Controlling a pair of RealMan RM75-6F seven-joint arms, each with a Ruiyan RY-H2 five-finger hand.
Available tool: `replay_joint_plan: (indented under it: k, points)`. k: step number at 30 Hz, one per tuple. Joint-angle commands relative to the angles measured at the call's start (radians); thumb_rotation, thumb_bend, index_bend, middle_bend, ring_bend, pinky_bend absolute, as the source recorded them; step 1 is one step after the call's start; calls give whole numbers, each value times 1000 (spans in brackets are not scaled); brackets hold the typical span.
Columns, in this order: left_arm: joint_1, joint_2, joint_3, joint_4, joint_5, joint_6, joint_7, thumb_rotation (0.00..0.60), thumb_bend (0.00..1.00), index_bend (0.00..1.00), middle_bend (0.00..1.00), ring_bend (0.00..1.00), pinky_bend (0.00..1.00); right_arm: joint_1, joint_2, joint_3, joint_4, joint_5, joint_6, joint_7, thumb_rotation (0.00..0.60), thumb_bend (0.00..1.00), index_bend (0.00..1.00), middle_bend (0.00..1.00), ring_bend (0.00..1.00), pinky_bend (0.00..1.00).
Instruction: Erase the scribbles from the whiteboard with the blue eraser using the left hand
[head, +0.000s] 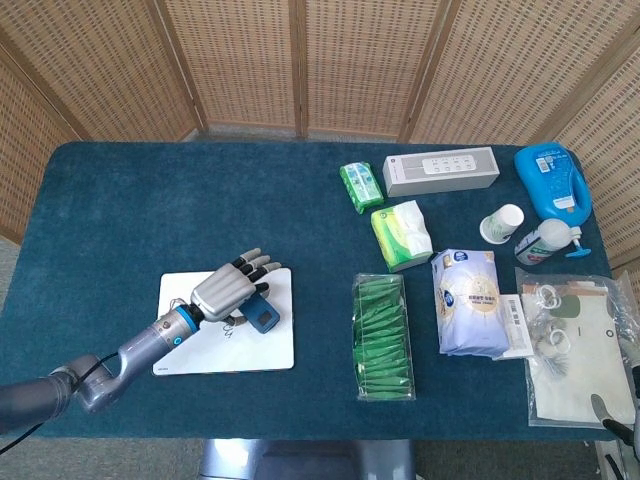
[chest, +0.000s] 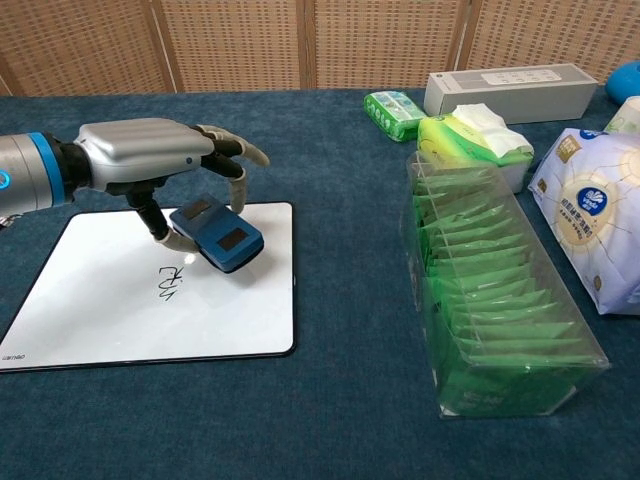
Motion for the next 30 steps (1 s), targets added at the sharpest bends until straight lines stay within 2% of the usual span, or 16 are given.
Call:
replay_joint_plan:
  k: [1, 5, 10, 20, 30]
  points:
    - [15, 26, 10, -15, -5, 7, 2, 600, 281, 646, 135, 0, 0, 6, -5, 1, 1, -3, -6, -3, 600, 230, 155, 104, 0, 34]
    - [55, 84, 39, -30, -25, 16, 4, 600, 280, 647, 139, 0, 0, 24, -17, 0, 0, -11, -29, -12, 600, 230, 156, 104, 0, 34]
    - [86, 115, 58, -30, -40, 17, 6, 600, 280, 649, 137, 0, 0, 33, -26, 1, 0, -12, -40, -20, 600, 230, 155, 104, 0, 34]
    - [117, 104, 72, -9, -25, 35, 8, 600, 281, 650, 133, 0, 0, 41, -30, 0, 0, -14, -46, -22, 600, 232, 155, 104, 0, 34]
    - [122, 79, 66, -1, -18, 31, 77, 600, 280, 640, 122, 0, 0, 41, -31, -2, 10, -10, -45, -9, 600, 230, 155, 104, 0, 34]
